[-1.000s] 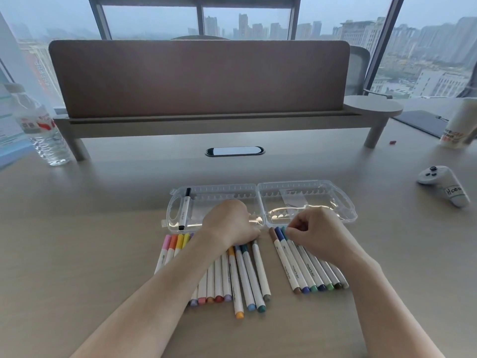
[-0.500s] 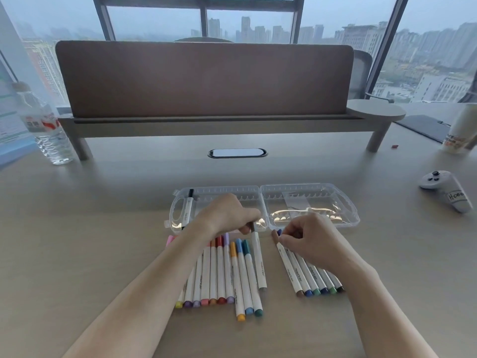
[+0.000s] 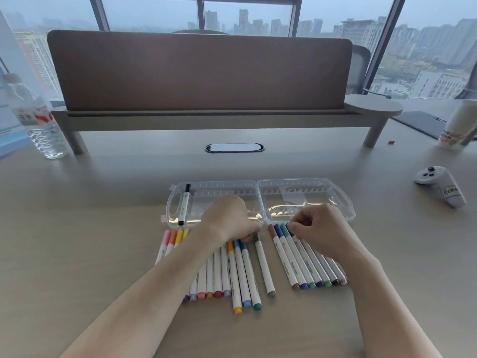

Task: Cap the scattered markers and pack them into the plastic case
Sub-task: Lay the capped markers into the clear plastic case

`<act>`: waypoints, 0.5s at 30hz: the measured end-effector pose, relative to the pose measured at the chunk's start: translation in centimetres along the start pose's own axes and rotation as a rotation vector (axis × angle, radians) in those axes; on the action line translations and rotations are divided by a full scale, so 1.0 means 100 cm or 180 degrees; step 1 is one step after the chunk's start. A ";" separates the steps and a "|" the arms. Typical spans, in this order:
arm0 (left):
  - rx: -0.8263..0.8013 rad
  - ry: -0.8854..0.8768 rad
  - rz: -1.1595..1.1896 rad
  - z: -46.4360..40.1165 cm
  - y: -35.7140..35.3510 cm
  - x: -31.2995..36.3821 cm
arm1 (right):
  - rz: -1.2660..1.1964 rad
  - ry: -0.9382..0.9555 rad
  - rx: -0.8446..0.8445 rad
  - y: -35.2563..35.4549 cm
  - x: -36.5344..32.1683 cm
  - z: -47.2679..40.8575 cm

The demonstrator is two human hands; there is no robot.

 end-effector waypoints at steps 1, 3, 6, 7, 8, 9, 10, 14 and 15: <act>0.0021 -0.0030 -0.0036 0.001 0.002 0.000 | -0.0064 -0.0037 0.0023 0.003 0.001 0.000; 0.0098 -0.0070 -0.0015 0.002 0.007 -0.001 | -0.0238 -0.0125 0.0043 0.010 0.005 0.003; 0.0100 -0.0161 0.0100 0.006 0.013 -0.004 | -0.0514 -0.0393 0.0025 0.021 0.018 0.010; 0.0079 -0.0201 0.0163 0.008 0.016 -0.005 | -0.0507 -0.0453 0.0034 0.026 0.022 0.012; 0.0069 -0.0233 0.0228 0.010 0.018 -0.006 | -0.0488 -0.0496 0.0053 0.031 0.025 0.013; 0.0088 -0.0259 0.0285 0.012 0.022 -0.007 | -0.0508 -0.0530 0.0089 0.037 0.027 0.014; 0.0126 -0.0268 0.0339 0.015 0.025 -0.008 | -0.0589 -0.0567 0.0131 0.044 0.028 0.015; 0.0305 -0.0313 0.0597 0.027 0.033 -0.022 | -0.0915 -0.0699 0.0081 0.055 0.032 0.015; 0.0353 -0.0320 0.0595 0.030 0.033 -0.026 | -0.0939 -0.0726 0.0014 0.054 0.033 0.015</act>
Point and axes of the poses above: each hand's wrist, its own z-axis away from the middle knuckle, its own y-axis out of the back of the hand, x = y × z, the point moved 7 cm from there along -z, towards the middle knuckle, and after that the axes turned 7 degrees about -z, right-handed, at the moved point
